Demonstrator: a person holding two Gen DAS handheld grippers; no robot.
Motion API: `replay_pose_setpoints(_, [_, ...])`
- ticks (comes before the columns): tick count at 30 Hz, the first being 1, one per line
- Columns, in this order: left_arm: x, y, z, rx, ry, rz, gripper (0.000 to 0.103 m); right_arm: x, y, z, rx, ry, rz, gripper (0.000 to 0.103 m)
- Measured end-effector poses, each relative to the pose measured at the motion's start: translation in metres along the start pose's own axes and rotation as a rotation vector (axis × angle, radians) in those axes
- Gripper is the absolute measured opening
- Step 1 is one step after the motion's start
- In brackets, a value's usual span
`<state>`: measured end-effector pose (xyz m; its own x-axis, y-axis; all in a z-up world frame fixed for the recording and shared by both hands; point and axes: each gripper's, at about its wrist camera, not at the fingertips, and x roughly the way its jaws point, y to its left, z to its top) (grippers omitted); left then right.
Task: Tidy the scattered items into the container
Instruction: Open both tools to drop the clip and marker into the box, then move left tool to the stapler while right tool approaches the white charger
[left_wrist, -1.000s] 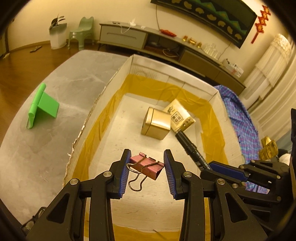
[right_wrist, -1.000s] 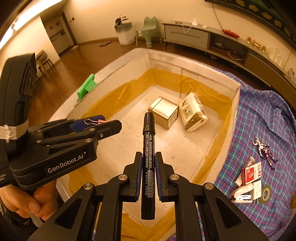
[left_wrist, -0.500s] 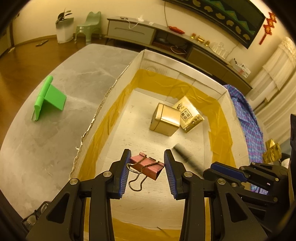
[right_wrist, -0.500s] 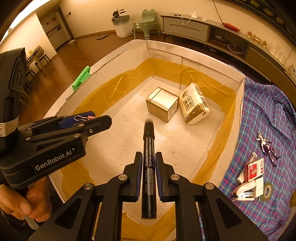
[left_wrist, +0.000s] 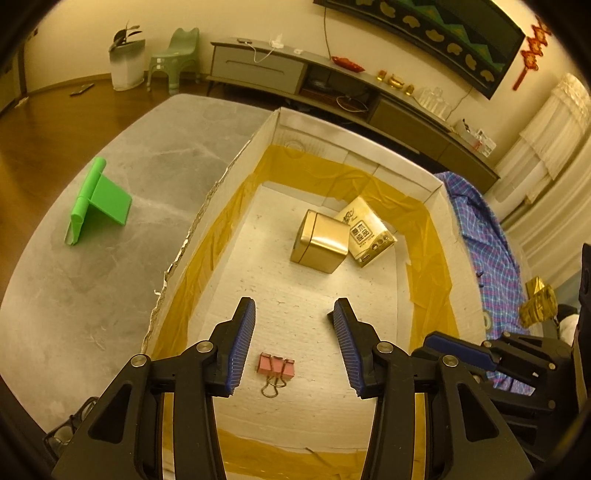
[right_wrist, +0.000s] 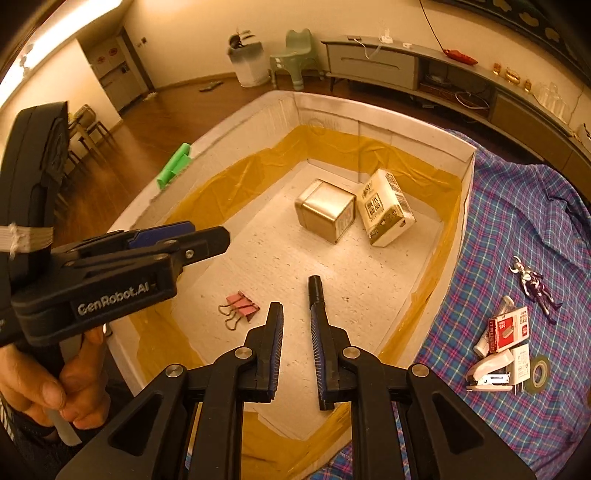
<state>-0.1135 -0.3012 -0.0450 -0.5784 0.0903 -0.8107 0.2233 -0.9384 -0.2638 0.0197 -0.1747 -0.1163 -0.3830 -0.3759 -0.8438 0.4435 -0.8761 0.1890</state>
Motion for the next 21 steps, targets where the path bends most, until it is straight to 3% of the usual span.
replay_pose_setpoints(2, [-0.006, -0.003, 0.000, -0.003, -0.021, 0.007, 0.047, -0.006, 0.000, -0.003, -0.011, -0.027, 0.017, 0.017])
replay_pose_setpoints(7, [-0.039, -0.016, -0.001, 0.000, -0.165, 0.001, 0.047, -0.037, -0.003, -0.013, -0.033, -0.161, 0.107, 0.017])
replay_pose_setpoints(12, [-0.068, -0.052, -0.012, 0.091, -0.304, -0.073, 0.047, -0.074, -0.016, -0.026, -0.032, -0.300, 0.207, 0.017])
replay_pose_setpoints(16, [-0.081, -0.084, -0.023, 0.172, -0.359, -0.145, 0.047, -0.108, -0.032, -0.042, -0.042, -0.404, 0.240, 0.017])
replay_pose_setpoints(21, [-0.081, -0.119, -0.034, 0.255, -0.366, -0.213, 0.047, -0.140, -0.067, -0.065, -0.004, -0.489, 0.224, 0.017])
